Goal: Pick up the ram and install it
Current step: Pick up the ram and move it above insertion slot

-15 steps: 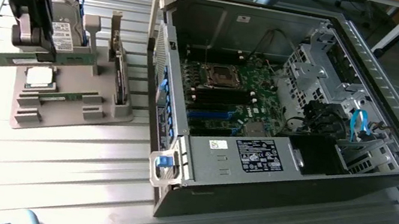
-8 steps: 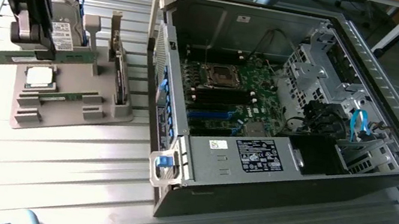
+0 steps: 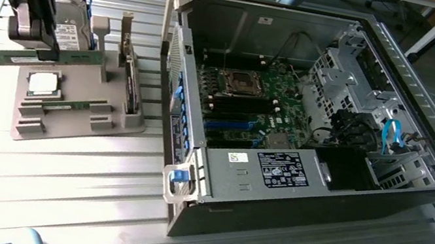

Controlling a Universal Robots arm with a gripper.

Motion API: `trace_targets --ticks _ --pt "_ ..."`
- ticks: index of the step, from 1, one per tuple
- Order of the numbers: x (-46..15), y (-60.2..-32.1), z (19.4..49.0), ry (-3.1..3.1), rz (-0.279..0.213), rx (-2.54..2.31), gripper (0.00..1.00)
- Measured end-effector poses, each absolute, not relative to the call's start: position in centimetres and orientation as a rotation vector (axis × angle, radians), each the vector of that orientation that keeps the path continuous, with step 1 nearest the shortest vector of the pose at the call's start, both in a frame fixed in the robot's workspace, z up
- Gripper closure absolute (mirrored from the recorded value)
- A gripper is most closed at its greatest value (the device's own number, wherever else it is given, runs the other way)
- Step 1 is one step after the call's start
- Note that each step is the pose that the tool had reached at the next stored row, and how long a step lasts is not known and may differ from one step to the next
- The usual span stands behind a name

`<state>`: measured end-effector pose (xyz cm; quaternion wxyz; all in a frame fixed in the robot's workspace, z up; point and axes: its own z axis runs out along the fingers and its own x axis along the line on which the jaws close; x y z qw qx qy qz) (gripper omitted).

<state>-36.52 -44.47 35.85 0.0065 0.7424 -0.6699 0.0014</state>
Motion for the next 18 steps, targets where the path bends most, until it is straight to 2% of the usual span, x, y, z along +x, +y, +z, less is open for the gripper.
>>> trace_targets --ticks 18 --pt "-36.5 -44.5 38.4 -2.096 0.004 2.323 0.87"
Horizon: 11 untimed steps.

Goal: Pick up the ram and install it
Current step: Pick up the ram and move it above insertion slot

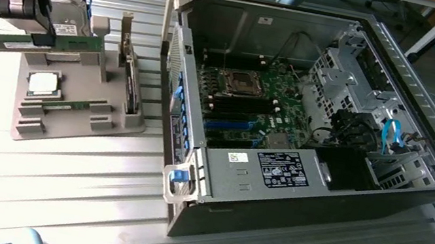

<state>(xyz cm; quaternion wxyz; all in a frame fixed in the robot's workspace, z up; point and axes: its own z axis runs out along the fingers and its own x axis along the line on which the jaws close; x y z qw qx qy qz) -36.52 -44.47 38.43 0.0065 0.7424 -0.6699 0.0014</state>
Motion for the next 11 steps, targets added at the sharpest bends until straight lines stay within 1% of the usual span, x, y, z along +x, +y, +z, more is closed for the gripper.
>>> trace_targets --ticks 11 --pt "-36.5 -44.5 39.6 -2.096 0.004 2.323 0.87"
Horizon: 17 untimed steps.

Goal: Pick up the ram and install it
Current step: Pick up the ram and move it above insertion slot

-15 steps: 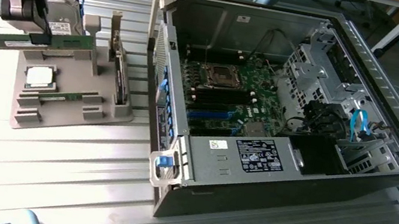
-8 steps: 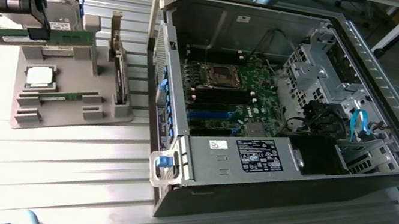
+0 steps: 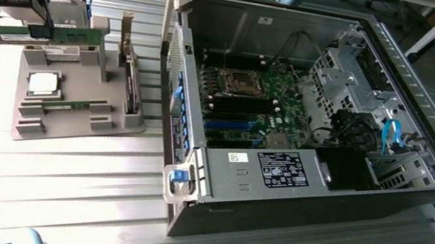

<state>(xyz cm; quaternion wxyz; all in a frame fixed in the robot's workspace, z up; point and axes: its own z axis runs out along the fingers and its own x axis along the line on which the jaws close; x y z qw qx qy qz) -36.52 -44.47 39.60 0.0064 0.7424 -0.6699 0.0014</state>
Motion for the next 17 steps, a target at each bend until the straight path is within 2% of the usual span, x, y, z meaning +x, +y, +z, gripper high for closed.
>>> trace_targets --ticks 17 --pt "-36.0 -44.5 40.8 -2.094 0.006 2.32 0.87"
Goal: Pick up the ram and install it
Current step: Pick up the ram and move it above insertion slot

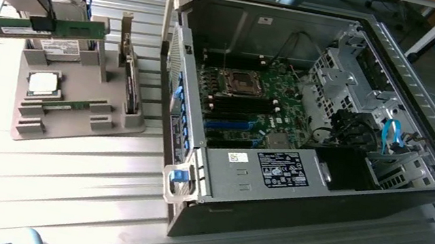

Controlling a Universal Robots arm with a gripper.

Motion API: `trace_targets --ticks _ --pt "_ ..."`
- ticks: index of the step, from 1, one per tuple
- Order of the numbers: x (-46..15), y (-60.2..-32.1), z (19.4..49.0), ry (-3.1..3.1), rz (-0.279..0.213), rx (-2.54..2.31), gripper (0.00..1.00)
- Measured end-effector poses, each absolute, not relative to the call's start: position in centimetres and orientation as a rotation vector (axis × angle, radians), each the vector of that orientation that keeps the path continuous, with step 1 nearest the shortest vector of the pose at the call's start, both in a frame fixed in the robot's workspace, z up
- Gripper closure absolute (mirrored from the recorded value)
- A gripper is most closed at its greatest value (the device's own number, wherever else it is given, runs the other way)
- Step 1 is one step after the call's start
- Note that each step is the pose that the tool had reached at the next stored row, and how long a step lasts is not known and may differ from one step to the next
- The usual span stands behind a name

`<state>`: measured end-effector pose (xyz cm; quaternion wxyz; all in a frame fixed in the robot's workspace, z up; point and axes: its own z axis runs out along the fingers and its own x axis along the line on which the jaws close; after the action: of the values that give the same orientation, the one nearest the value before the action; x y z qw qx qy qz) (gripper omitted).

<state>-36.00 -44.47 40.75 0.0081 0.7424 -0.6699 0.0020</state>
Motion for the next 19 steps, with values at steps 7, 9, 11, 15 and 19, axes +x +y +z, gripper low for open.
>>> trace_targets --ticks 7,9,11,15,19 --pt "-35.3 -44.5 40.8 -2.092 0.005 2.318 0.87" --pt "-35.0 -44.5 40.8 -2.092 0.004 2.318 0.87" --pt "-34.8 -44.5 40.8 -2.091 0.004 2.318 0.87" --pt "-34.5 -44.5 40.8 -2.092 0.004 2.318 0.87" --pt "-34.2 -44.5 40.8 -2.092 0.005 2.317 0.87"
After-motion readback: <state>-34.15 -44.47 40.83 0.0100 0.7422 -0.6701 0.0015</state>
